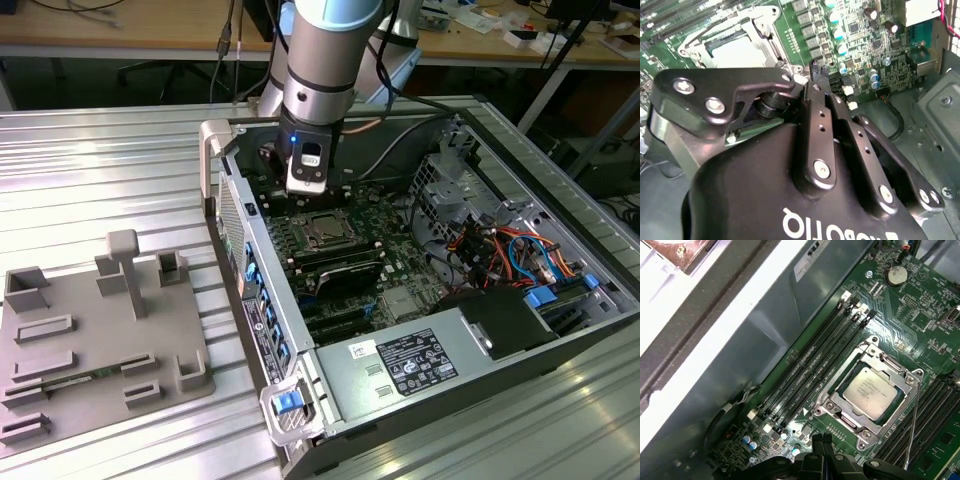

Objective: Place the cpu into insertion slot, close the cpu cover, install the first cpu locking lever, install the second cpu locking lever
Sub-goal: 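Install the first cpu locking lever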

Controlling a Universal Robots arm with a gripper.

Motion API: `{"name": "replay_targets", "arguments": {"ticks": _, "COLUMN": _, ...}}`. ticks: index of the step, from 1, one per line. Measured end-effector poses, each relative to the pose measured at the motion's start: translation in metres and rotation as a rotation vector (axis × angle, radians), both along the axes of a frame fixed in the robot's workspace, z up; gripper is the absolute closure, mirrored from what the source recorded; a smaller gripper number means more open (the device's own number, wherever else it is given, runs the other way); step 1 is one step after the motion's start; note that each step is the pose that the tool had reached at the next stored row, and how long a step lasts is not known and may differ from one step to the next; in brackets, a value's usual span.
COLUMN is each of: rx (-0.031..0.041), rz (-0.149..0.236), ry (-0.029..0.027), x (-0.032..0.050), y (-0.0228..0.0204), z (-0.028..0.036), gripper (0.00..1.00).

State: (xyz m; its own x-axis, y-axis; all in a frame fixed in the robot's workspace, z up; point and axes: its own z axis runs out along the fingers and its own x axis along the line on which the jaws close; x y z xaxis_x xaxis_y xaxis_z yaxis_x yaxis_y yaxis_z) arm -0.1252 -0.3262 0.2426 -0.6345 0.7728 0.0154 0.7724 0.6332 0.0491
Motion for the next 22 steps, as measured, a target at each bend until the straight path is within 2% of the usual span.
{"name": "replay_targets", "arguments": {"ticks": 7, "rx": 0.0012, "rz": 0.106, "ry": -0.0001, "x": 0.0001, "y": 0.0003, "z": 0.0000, "gripper": 0.89}}
{"name": "replay_targets", "arguments": {"ticks": 15, "rx": 0.0012, "rz": 0.131, "ry": -0.0004, "x": 0.0001, "y": 0.0015, "z": 0.0040, "gripper": 0.89}}
{"name": "replay_targets", "arguments": {"ticks": 16, "rx": 0.0019, "rz": 0.165, "ry": -0.0005, "x": 0.0000, "y": 0.0015, "z": 0.0040, "gripper": 0.89}}
{"name": "replay_targets", "arguments": {"ticks": 21, "rx": 0.0073, "rz": 0.259, "ry": -0.0006, "x": 0.0000, "y": 0.0015, "z": 0.0040, "gripper": 0.89}}
{"name": "replay_targets", "arguments": {"ticks": 22, "rx": 0.0073, "rz": 0.305, "ry": -0.0004, "x": 0.0000, "y": 0.0015, "z": 0.0040, "gripper": 0.89}}
